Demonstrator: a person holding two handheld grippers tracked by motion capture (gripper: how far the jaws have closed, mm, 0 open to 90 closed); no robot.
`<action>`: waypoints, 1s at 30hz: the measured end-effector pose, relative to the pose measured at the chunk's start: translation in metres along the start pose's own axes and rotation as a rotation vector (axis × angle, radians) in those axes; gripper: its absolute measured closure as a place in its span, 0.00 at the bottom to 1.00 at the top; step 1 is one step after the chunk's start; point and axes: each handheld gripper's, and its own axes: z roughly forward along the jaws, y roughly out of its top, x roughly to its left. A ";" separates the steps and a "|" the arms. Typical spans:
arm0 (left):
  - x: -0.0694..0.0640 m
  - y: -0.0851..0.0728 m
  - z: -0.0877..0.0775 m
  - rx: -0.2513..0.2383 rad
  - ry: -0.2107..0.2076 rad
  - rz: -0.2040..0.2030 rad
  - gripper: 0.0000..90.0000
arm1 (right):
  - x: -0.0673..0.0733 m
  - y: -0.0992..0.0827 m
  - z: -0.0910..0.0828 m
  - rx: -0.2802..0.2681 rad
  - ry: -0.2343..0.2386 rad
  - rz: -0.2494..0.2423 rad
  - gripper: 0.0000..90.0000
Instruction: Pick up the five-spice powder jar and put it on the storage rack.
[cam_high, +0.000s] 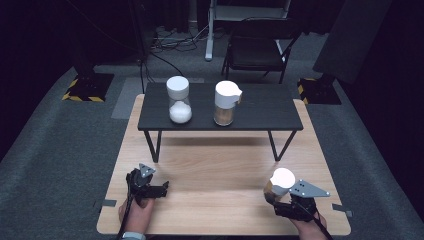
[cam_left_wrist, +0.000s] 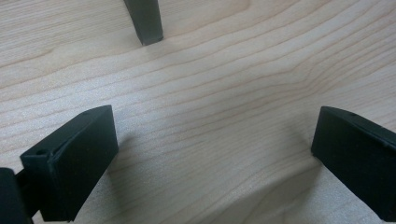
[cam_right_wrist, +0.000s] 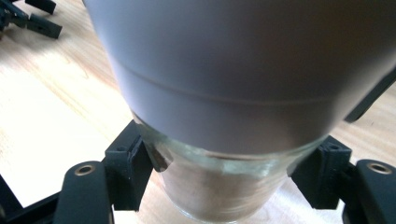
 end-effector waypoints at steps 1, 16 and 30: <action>0.000 0.000 0.000 0.000 0.000 0.000 0.00 | -0.001 0.002 0.000 -0.001 0.001 0.000 0.34; 0.000 0.000 0.000 -0.001 -0.001 0.001 0.00 | -0.015 0.034 0.005 -0.019 0.004 0.018 0.34; -0.001 -0.002 -0.001 -0.001 0.000 0.002 0.00 | -0.025 0.062 0.011 -0.046 -0.019 0.027 0.34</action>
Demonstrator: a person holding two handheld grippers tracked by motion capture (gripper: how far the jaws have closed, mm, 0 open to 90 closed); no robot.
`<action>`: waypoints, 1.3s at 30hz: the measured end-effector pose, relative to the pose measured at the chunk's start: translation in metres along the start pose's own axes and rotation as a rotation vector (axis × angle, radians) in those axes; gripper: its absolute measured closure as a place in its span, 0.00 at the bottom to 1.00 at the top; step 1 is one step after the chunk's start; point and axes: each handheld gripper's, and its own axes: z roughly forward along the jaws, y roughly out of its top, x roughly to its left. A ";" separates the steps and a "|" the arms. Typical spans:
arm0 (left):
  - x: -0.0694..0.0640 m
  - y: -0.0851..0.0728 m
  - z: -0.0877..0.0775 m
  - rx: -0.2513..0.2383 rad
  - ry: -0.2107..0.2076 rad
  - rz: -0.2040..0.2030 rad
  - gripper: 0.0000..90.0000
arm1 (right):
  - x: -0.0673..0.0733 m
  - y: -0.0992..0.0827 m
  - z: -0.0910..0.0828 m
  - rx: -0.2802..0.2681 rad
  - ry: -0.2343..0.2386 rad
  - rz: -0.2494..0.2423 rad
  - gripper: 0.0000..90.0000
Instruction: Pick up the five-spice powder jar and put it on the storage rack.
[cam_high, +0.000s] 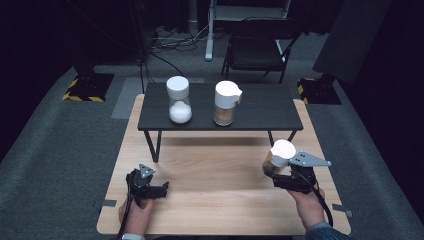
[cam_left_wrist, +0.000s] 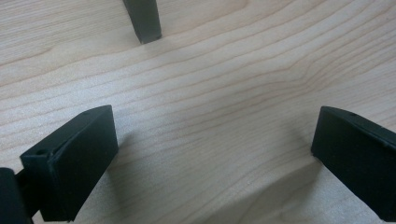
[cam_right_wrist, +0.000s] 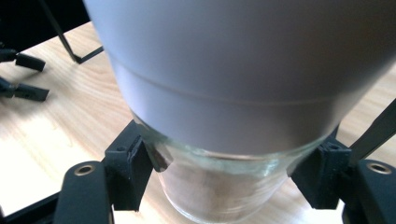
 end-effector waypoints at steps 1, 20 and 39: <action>0.000 0.000 0.000 -0.001 0.000 -0.001 0.00 | 0.000 0.002 0.000 -0.003 -0.004 -0.003 0.34; 0.000 0.000 -0.001 0.002 0.000 0.001 0.00 | -0.006 0.041 -0.002 -0.016 -0.055 0.005 0.34; 0.000 0.000 -0.001 0.001 -0.001 0.001 0.00 | -0.003 0.077 0.004 -0.041 -0.063 -0.005 0.34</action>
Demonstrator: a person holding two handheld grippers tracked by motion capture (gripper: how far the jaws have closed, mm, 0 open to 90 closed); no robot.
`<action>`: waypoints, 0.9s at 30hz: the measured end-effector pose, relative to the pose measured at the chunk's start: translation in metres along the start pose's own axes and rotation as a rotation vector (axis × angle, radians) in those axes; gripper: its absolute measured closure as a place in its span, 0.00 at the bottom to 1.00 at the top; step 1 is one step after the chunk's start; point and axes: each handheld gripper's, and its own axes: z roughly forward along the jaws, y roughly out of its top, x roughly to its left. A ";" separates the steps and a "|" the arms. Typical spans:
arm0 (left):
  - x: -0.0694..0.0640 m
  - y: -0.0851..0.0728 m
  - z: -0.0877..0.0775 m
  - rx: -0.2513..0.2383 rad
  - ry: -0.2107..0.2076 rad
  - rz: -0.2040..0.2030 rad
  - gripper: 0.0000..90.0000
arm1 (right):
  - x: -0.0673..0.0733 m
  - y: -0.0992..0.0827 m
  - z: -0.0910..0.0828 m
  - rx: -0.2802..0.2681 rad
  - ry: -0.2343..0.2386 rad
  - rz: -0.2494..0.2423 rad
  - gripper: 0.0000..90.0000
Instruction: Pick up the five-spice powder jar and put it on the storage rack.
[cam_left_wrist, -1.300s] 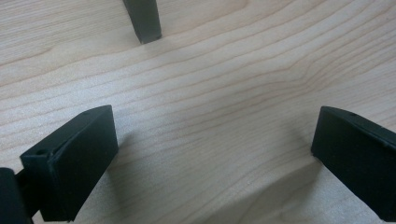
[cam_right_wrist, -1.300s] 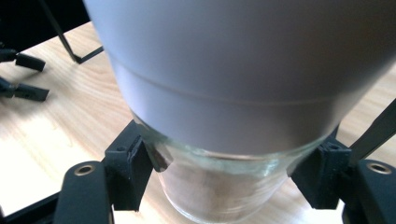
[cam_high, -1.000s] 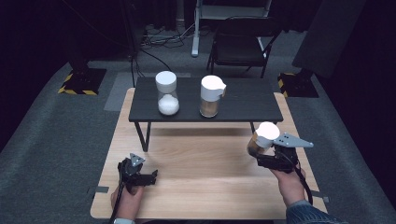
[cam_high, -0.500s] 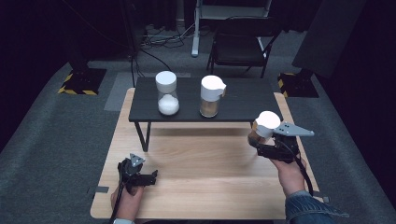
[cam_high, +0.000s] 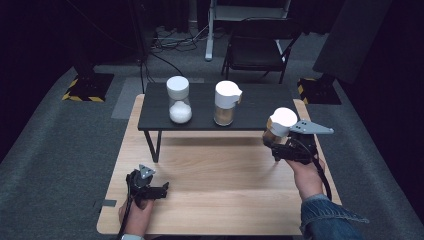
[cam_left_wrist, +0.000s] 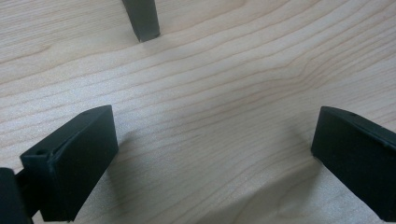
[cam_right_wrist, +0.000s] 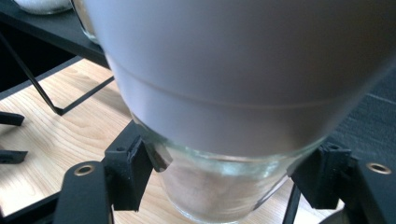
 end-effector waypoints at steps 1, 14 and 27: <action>0.000 0.000 0.000 0.000 0.000 0.000 0.00 | 0.000 0.002 0.000 0.002 -0.001 -0.002 0.34; 0.000 0.001 0.001 0.001 0.002 -0.005 0.00 | 0.002 0.021 -0.001 -0.018 -0.013 0.010 0.34; 0.001 0.002 0.002 0.000 0.003 -0.008 0.00 | 0.005 0.042 0.014 -0.026 -0.042 -0.006 0.34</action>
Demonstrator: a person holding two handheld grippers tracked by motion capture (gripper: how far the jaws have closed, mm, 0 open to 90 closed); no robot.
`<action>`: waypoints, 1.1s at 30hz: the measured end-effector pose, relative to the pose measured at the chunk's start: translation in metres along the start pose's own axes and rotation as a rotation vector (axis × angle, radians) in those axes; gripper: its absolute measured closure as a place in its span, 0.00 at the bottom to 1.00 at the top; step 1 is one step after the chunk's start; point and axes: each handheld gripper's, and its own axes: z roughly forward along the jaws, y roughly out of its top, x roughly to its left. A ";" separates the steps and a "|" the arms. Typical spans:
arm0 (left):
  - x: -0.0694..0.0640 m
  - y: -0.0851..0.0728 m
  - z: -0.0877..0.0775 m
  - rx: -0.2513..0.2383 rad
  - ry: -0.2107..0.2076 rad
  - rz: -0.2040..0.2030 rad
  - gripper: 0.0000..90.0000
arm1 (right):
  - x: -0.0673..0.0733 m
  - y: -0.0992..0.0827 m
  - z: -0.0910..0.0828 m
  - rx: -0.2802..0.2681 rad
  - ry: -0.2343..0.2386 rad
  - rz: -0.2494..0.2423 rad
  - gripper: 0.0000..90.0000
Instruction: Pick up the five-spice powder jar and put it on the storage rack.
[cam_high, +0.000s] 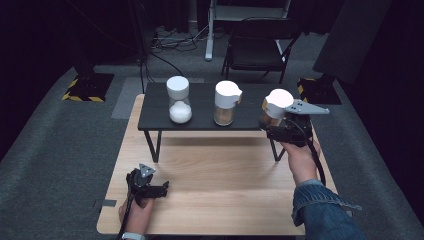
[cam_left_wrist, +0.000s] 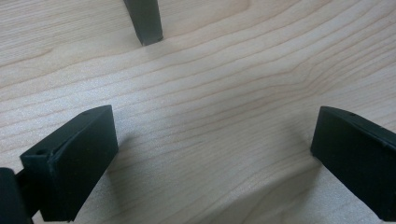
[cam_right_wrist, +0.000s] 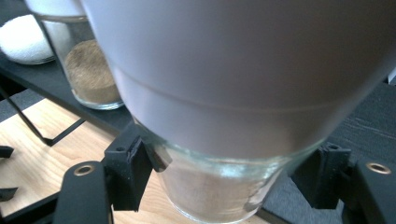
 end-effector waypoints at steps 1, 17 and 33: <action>0.000 0.000 0.000 0.000 0.000 0.000 0.00 | 0.000 0.001 0.002 0.002 -0.002 0.001 0.34; 0.000 0.000 0.000 0.000 0.000 0.000 0.00 | -0.001 0.016 0.028 0.047 -0.032 -0.024 0.34; 0.000 0.000 0.000 -0.001 0.000 0.000 0.00 | -0.006 0.022 0.041 0.077 -0.023 -0.007 0.34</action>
